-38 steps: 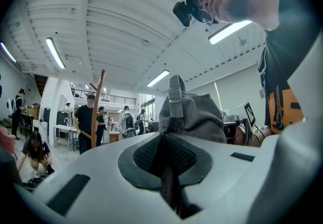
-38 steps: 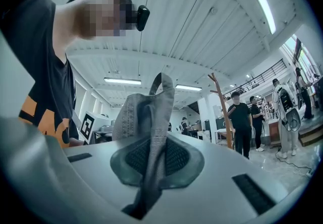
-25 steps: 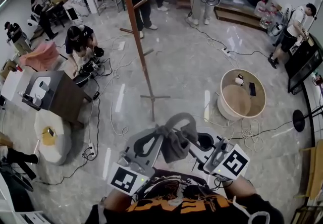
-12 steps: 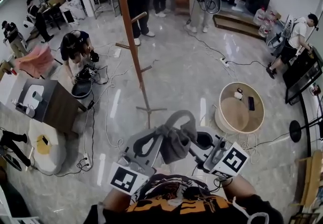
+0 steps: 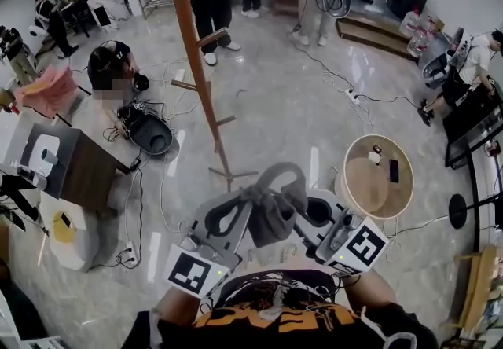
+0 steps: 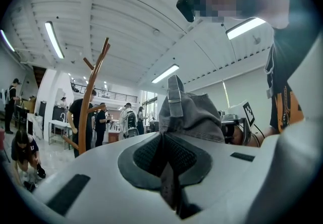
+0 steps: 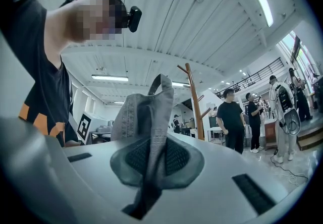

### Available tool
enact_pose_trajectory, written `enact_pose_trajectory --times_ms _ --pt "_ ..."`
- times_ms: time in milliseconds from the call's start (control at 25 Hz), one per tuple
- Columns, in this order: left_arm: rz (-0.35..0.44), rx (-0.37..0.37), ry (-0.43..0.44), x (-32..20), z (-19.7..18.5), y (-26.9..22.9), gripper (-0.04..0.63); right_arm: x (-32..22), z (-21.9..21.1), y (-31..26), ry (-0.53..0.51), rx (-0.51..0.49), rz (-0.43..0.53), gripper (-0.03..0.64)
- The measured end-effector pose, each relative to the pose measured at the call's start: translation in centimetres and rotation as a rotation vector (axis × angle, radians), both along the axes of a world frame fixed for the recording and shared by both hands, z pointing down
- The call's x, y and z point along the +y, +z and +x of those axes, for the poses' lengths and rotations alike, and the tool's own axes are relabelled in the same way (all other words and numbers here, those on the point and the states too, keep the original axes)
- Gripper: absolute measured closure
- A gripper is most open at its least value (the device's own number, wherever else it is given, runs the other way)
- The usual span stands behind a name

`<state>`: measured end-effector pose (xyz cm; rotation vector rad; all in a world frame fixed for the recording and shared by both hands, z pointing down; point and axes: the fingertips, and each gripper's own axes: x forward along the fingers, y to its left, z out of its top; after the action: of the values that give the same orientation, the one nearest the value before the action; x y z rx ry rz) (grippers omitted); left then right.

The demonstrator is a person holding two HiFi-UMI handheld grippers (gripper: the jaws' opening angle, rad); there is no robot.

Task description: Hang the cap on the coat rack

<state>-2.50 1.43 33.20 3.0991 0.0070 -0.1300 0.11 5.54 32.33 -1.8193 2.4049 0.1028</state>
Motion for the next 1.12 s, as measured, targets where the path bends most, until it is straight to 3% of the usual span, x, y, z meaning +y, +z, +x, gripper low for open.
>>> enact_pose_trajectory --times_ms 240,680,960,1120 --pt "0.013 -0.01 -0.1 -2.3 6.2 0.6 0.56 -2.5 6.3 0.7 -0.102 -0.009 0.011 0.589" --pt "0.055 -0.017 -0.368 -7.3 17.4 1.1 0.56 -8.4 18.5 1.0 -0.387 0.005 0.032 0.589" --pt "0.049 -0.037 -0.481 -10.8 18.0 0.7 0.56 -12.7 19.6 0.4 -0.494 -0.008 0.025 0.589" --pt "0.047 -0.049 -0.505 -15.5 17.9 0.3 0.56 -17.8 19.6 0.0 -0.504 -0.021 0.018 0.589"
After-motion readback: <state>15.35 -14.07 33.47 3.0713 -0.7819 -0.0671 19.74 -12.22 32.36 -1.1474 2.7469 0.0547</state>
